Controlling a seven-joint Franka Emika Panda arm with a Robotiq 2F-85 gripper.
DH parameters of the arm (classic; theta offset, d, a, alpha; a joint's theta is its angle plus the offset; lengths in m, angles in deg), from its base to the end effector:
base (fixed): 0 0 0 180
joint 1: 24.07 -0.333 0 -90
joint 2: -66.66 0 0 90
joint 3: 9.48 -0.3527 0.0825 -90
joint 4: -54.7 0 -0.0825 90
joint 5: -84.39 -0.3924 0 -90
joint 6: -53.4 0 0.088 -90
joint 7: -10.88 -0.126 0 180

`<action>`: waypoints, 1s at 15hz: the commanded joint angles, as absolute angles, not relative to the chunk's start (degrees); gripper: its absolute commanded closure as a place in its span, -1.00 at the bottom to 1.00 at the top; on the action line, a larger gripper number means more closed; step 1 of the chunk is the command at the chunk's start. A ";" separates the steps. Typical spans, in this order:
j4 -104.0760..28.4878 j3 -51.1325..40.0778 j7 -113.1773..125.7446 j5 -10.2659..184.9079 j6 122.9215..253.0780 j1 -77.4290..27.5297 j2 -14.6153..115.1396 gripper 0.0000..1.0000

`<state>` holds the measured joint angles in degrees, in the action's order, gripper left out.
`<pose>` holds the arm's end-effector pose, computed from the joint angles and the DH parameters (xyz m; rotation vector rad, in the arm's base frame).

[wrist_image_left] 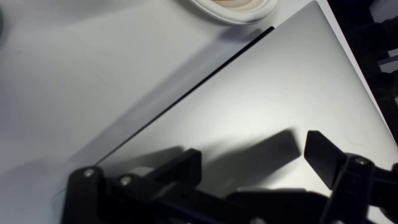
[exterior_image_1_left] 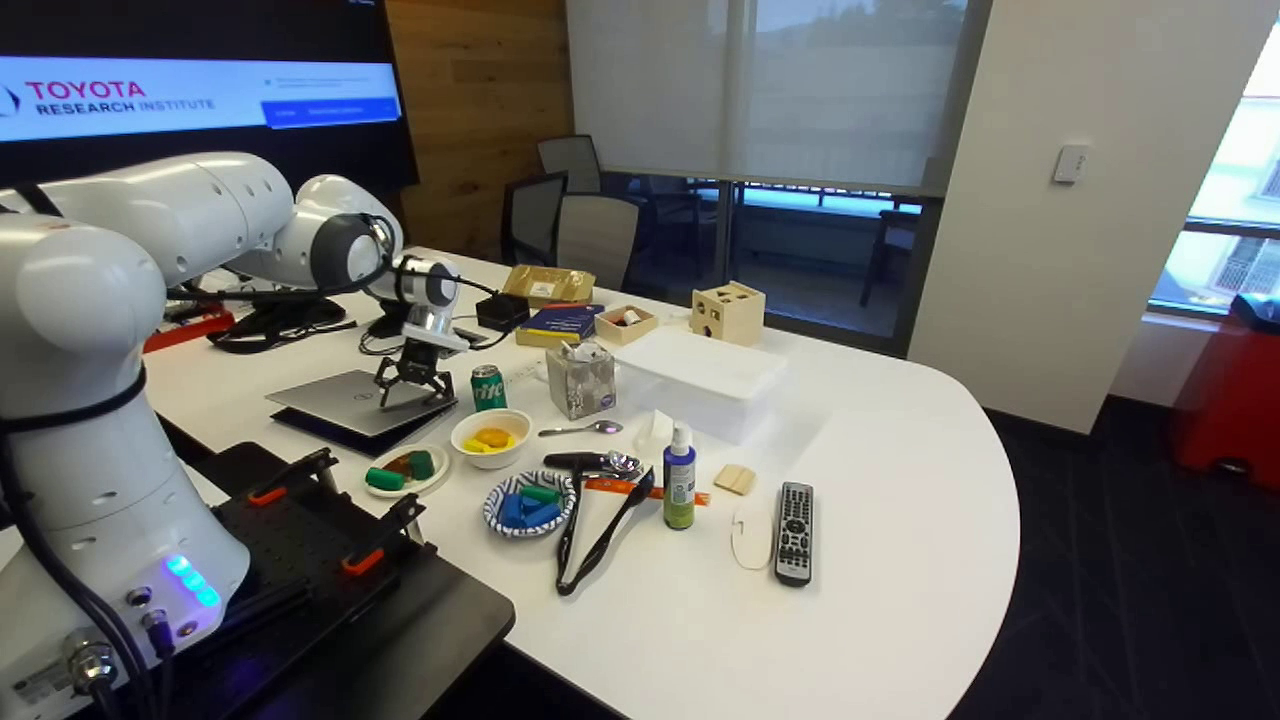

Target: Fold the laptop

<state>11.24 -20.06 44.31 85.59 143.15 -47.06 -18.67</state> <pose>0.6174 0.3478 -0.0483 -2.3835 -1.4165 0.9559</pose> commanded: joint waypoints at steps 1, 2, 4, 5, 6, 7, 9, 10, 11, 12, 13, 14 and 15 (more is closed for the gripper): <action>12.30 -20.40 42.15 85.30 144.07 -46.02 -18.66 -1.00; 13.82 -20.91 42.36 84.90 142.76 -45.54 -18.65 -1.00; 16.89 -21.15 42.35 84.83 141.90 -45.20 -18.61 -1.00; 18.66 -21.36 42.62 84.69 141.62 -44.95 -18.56 -1.00; 20.98 -21.48 42.49 84.61 140.80 -44.82 -18.46 -1.00; 22.97 -21.31 41.87 84.58 139.96 -44.80 -18.38 -1.00; 27.06 -21.38 40.52 83.63 137.03 -43.97 -18.13 -1.00; 29.46 -20.93 39.23 83.59 135.87 -43.82 -17.99 -1.00; 31.64 -20.56 38.61 83.71 134.99 -43.71 -17.88 -1.00; 34.15 -19.87 37.47 84.23 134.24 -43.82 -17.74 -1.00; 35.87 -19.24 37.38 84.67 133.58 -43.84 -17.30 -1.00; 37.66 -18.58 37.15 84.90 133.81 -43.74 -17.18 -1.00; 33.89 -18.17 36.12 84.71 136.66 -43.09 -13.81 -1.00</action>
<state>34.02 -19.84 38.90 84.70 135.94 -43.45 -17.39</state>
